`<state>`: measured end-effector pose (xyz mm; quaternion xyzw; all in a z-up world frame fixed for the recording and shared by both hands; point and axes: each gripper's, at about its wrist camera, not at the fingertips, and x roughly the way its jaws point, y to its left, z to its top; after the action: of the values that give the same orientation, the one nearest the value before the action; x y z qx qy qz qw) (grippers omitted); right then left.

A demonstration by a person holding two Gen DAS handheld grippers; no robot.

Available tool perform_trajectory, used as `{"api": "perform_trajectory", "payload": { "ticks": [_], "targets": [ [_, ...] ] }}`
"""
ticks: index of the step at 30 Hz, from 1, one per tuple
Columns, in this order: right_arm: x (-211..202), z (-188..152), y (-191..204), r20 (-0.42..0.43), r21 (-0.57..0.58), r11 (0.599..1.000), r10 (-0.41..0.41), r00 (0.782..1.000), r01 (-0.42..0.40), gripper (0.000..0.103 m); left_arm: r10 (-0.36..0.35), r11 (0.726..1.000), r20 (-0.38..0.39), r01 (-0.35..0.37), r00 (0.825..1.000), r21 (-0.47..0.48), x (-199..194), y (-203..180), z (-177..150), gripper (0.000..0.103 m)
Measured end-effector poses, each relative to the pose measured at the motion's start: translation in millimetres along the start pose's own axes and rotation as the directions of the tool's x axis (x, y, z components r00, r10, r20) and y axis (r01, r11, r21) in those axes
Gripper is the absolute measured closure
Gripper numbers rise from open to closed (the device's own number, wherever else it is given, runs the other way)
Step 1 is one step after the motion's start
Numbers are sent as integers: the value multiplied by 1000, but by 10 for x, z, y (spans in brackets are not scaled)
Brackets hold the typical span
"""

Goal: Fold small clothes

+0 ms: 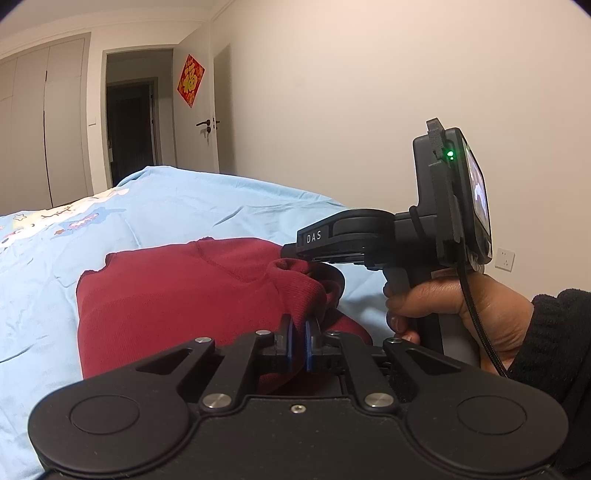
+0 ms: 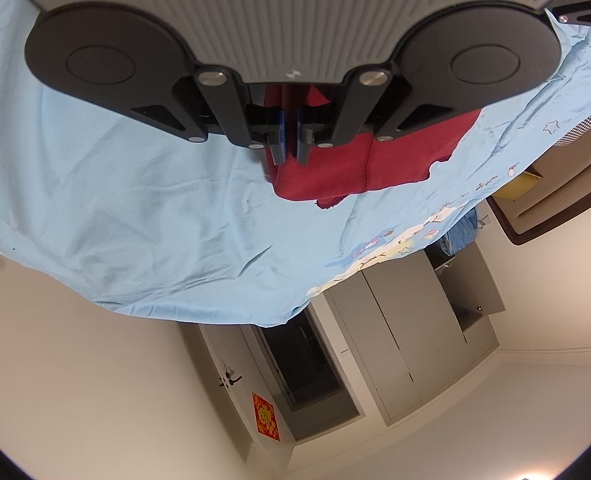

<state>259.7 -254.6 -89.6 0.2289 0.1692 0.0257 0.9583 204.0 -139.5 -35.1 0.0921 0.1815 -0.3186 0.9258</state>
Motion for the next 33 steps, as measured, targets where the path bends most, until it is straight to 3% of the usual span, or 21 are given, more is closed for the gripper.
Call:
{"api": "perform_trajectory", "payload": {
  "ticks": [10,16,19,21,22,23,24,27,29,33],
  "targets": [
    [25,-5,-23,-6,-4,1000,-5,1000,5,95,-2,1000,-7,2,1000,-6,22,22,2,93],
    [29,-12,-44,-16,1,1000,-12,1000,12,88,6,1000,-6,-6,1000,-11,27,46,-5,83],
    [19,-17,-56,-19,0,1000,-24,1000,24,83,16,1000,-5,-16,1000,-12,10,59,-12,70],
    [5,-8,-60,-19,-4,999,-38,999,38,74,24,1000,6,-24,1000,-17,-38,69,-1,49],
    [-6,-5,-63,-17,-7,999,-46,999,46,63,32,999,17,-32,999,-22,-82,83,18,43],
    [-22,-3,-67,-14,-10,999,-54,998,54,53,46,999,35,-45,998,-29,-129,97,34,29],
    [-39,-1,-75,-10,-11,998,-59,998,59,49,62,997,54,-60,997,-37,-177,116,49,18],
    [-87,25,-68,1,-15,997,-71,997,71,34,120,991,91,-115,989,-62,-282,196,101,9],
    [-117,42,-33,11,-27,997,-77,997,77,20,174,983,89,-166,981,-83,-306,272,127,5],
    [-158,71,69,26,-47,997,-67,997,69,5,285,950,63,-273,957,-153,-308,468,121,1]
  ]
}}
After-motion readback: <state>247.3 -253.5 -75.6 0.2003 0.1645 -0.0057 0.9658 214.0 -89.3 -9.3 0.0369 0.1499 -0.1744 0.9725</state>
